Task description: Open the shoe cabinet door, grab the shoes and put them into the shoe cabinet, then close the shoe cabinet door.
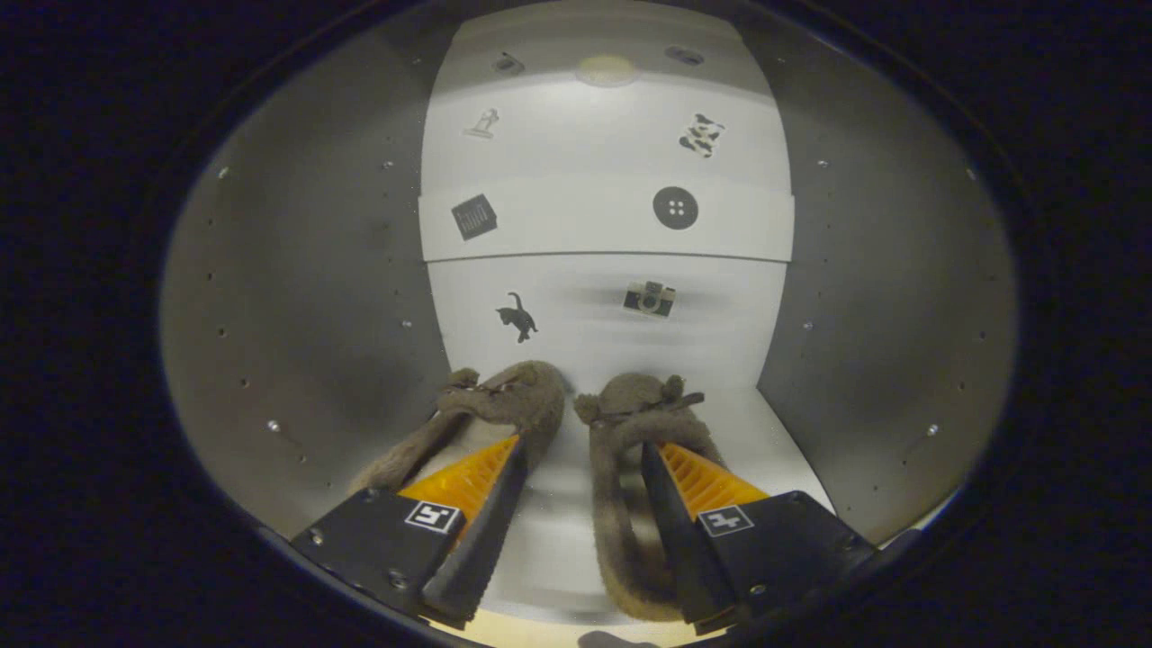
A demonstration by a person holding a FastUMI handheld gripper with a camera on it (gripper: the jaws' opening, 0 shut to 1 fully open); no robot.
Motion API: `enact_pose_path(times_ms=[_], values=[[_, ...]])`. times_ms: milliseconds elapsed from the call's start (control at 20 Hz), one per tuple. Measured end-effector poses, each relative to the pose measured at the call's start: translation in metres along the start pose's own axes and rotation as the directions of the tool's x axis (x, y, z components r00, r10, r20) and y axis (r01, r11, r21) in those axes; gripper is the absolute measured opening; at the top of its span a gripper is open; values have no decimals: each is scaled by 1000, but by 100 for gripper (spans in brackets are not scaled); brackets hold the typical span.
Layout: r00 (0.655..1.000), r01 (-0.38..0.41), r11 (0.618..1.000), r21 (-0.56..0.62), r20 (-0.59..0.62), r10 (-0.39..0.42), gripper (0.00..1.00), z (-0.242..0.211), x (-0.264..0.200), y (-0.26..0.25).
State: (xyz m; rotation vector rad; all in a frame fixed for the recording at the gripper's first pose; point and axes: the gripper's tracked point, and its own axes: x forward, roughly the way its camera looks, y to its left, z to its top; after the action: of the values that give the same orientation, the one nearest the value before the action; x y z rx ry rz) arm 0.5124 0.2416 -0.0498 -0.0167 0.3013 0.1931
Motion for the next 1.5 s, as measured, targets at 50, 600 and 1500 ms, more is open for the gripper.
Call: enact_pose_path(times_ms=[50, 600, 1500], values=[[1000, 9, 1000, -12, 17, -9, 82, 0, -11, -1], [982, -43, 998, -35, 180, 49, 89, -14, -216, 18], [954, 28, 999, 20, 299, -32, 100, -86, -521, -93]])
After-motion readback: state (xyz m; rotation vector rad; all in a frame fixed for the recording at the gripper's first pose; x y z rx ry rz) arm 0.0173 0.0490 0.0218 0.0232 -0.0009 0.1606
